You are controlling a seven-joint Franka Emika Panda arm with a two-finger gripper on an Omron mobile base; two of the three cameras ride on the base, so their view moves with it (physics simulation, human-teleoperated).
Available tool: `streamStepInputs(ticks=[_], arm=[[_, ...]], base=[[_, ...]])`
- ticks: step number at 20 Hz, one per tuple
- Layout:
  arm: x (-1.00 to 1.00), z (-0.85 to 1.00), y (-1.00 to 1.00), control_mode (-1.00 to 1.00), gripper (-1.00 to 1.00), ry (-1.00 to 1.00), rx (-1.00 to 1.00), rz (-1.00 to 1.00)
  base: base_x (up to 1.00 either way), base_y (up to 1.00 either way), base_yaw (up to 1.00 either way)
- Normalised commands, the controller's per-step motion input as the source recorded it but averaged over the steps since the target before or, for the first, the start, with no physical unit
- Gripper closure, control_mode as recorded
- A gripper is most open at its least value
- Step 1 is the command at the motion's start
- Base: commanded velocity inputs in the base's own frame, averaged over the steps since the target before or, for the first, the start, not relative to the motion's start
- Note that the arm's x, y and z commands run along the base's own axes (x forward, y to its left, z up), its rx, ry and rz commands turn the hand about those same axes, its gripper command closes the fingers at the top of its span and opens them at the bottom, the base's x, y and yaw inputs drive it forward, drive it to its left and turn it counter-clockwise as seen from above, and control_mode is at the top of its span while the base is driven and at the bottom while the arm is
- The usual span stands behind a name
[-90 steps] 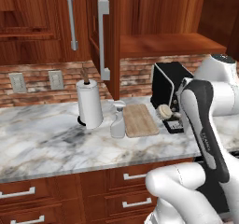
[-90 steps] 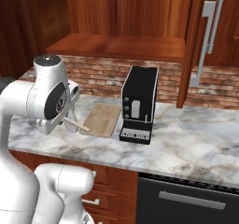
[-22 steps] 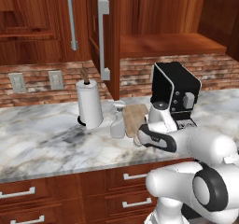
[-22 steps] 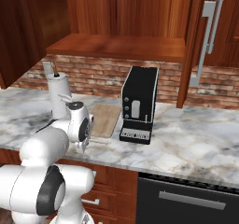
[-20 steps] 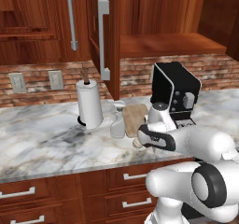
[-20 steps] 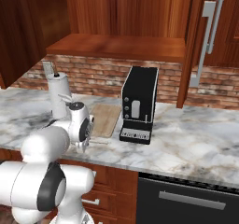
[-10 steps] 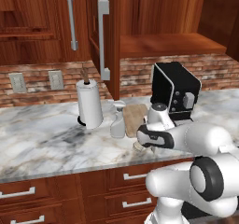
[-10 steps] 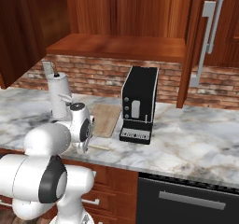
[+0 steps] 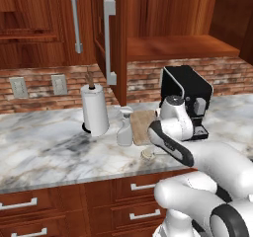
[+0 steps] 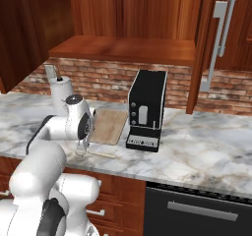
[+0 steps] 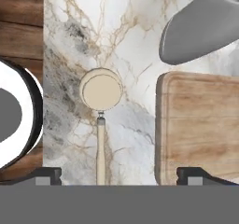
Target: Grab the spray bottle from the cabinet, then place it next to the cutting board for sanitizing. Then grab the dish brush from the countertop next to the sink and place it next to the cutting board.
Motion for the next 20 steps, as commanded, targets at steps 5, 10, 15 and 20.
streamStepInputs(ticks=[5, 10, 15, 20], arm=[[-0.42, 1.00, 0.00, -1.00, -1.00, -0.32, 0.00, 0.00], [-0.53, 1.00, -0.05, -1.00, -1.00, -0.36, 0.00, -0.05], [-0.92, 1.00, -0.11, -1.00, -1.00, -0.49, 0.00, -0.06], [-0.72, 1.00, 0.00, -1.00, -1.00, -0.44, 0.00, -0.01]], base=[[0.00, 0.00, 0.00], [0.00, 0.00, 0.00], [0.00, 0.00, 0.00], [0.00, 0.00, 0.00]])
